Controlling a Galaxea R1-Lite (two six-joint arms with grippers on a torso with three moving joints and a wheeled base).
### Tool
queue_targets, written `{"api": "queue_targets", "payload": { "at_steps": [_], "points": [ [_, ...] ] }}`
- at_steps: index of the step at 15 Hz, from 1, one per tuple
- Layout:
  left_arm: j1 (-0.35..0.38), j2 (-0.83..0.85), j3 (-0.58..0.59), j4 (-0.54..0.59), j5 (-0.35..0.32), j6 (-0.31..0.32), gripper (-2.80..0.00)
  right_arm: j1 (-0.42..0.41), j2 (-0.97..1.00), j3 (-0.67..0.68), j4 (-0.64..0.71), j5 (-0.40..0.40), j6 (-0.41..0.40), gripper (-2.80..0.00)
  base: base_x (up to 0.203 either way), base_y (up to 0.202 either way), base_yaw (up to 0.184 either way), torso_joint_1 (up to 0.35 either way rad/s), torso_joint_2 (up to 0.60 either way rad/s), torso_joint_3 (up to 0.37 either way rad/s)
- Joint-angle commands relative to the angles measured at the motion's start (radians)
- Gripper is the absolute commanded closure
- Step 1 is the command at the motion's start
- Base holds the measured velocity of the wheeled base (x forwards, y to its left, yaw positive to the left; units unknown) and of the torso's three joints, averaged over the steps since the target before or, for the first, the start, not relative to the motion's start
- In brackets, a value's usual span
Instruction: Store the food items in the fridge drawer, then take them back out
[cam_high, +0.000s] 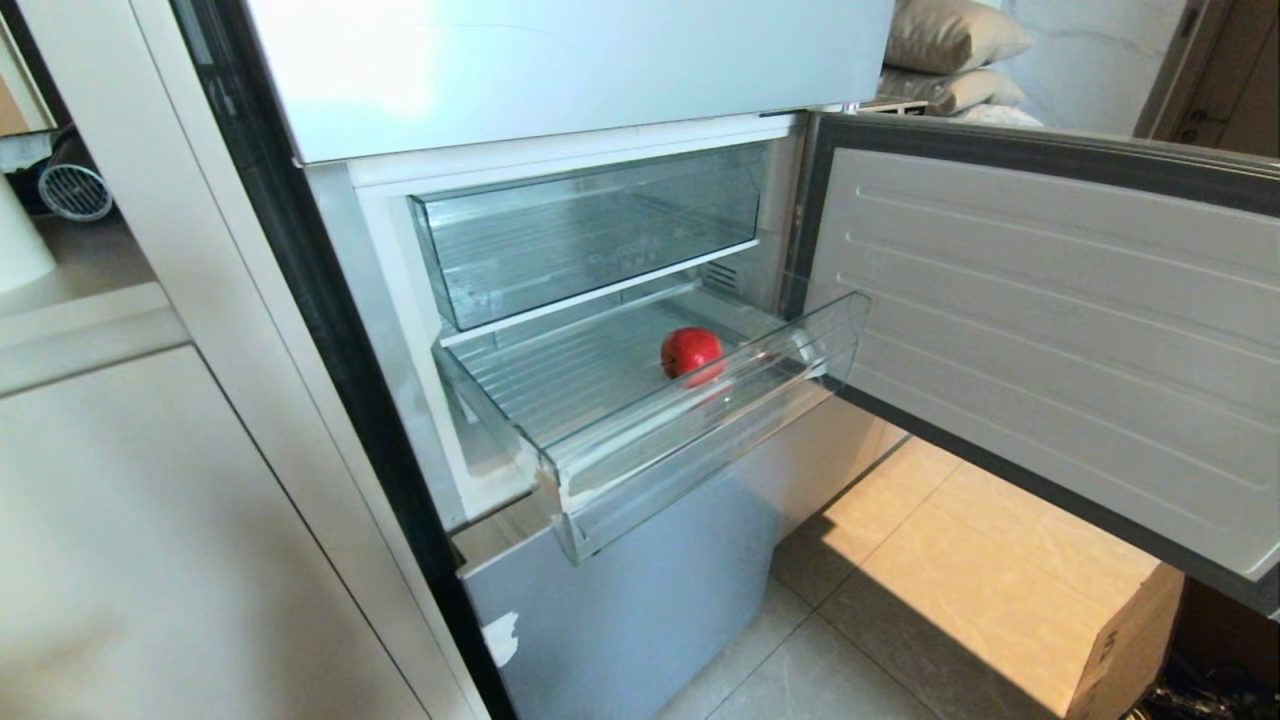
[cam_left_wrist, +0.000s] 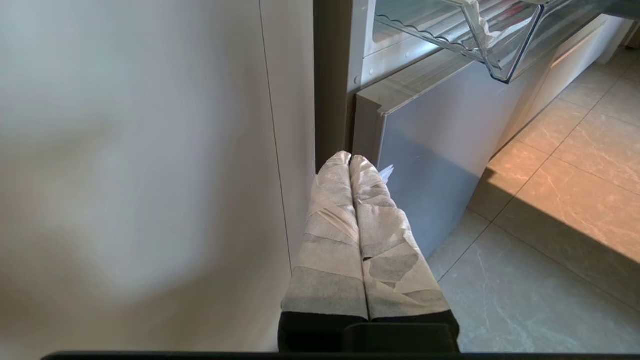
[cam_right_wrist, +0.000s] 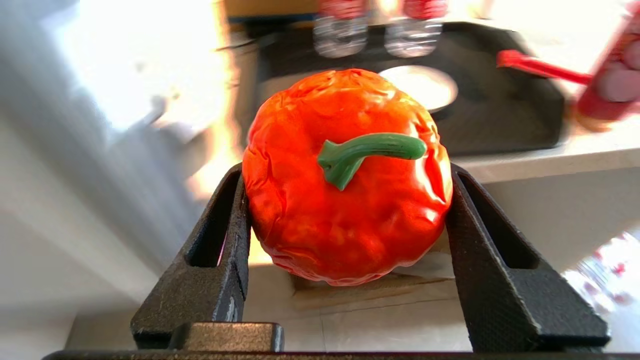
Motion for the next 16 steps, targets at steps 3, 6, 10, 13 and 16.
{"api": "queue_targets", "payload": {
  "at_steps": [3, 6, 10, 13, 16],
  "points": [
    [0.0, 0.0, 0.0, 0.0, 0.001, 0.0, 0.0, -0.161, 0.377, -0.19, -0.07, 0.005, 0.015, 0.0, 0.0, 0.0, 0.0, 0.0, 0.0, 0.0],
    [0.0, 0.0, 0.0, 0.0, 0.0, 0.0, 0.0, -0.239, 0.584, -0.324, -0.083, 0.05, 0.02, 0.0, 0.0, 0.0, 0.0, 0.0, 0.0, 0.0],
    [0.0, 0.0, 0.0, 0.0, 0.001, 0.0, 0.0, -0.271, 0.83, -0.524, -0.094, 0.133, 0.086, 0.0, 0.0, 0.0, 0.0, 0.0, 0.0, 0.0],
    [0.0, 0.0, 0.0, 0.0, 0.0, 0.0, 0.0, -0.272, 0.983, -0.663, -0.098, 0.253, 0.148, 0.0, 0.0, 0.0, 0.0, 0.0, 0.0, 0.0],
    [0.0, 0.0, 0.0, 0.0, 0.0, 0.0, 0.0, -0.21, 1.071, -0.742, -0.099, 0.287, 0.178, 0.0, 0.0, 0.0, 0.0, 0.0, 0.0, 0.0]
  ]
}}
